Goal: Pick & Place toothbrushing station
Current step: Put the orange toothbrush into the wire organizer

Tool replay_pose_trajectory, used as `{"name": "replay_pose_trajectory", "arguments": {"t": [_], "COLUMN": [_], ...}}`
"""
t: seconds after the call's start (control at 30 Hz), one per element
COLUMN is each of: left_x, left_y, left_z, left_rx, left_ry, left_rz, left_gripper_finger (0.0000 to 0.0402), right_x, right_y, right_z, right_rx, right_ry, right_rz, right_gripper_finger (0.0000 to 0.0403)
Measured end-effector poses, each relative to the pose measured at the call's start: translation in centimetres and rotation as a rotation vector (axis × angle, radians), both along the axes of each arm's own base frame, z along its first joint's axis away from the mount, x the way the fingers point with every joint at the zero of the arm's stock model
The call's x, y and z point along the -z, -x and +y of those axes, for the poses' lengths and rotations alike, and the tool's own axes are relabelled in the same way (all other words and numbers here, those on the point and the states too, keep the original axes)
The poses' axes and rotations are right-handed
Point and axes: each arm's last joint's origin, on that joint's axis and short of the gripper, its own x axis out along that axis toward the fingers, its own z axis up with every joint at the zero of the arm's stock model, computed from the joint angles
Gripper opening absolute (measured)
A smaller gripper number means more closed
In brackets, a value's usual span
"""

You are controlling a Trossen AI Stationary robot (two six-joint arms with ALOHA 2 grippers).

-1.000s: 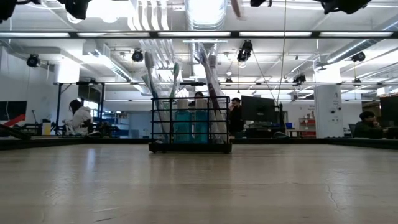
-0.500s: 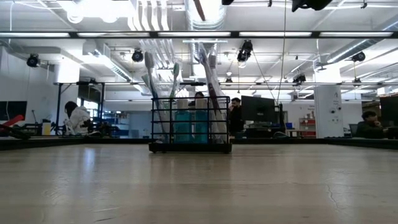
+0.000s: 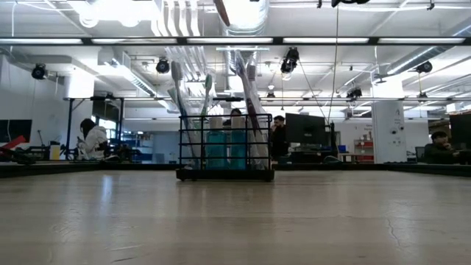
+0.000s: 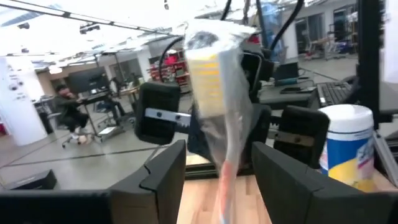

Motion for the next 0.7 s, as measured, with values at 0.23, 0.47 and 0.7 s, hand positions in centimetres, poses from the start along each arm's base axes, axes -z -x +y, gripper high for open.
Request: {"name": "replay_pose_trajectory", "arguments": {"t": [0.23, 0.47, 0.7], "left_x": [-0.20, -0.17, -0.19], "left_y": [-0.42, -0.59, -0.59], "left_z": [0.21, 0.65, 0.62], "left_rx": [0.056, 0.073, 0.085], "left_ry": [-0.009, -0.008, -0.052], "left_rz": [-0.029, -0.031, -0.029], "left_gripper_finger": [0.0173, 0.0087, 0.0017], "right_x": [-0.13, -0.12, -0.19], "right_y": [-0.05, -0.04, -0.01], "right_z": [0.00, 0.00, -0.02], "right_rx": [0.001, 0.001, 0.002], "right_ry": [0.007, 0.011, 0.011], "right_rz": [-0.002, 0.000, -0.005], "right_gripper_finger": [0.0008, 0.0008, 0.0008]}}
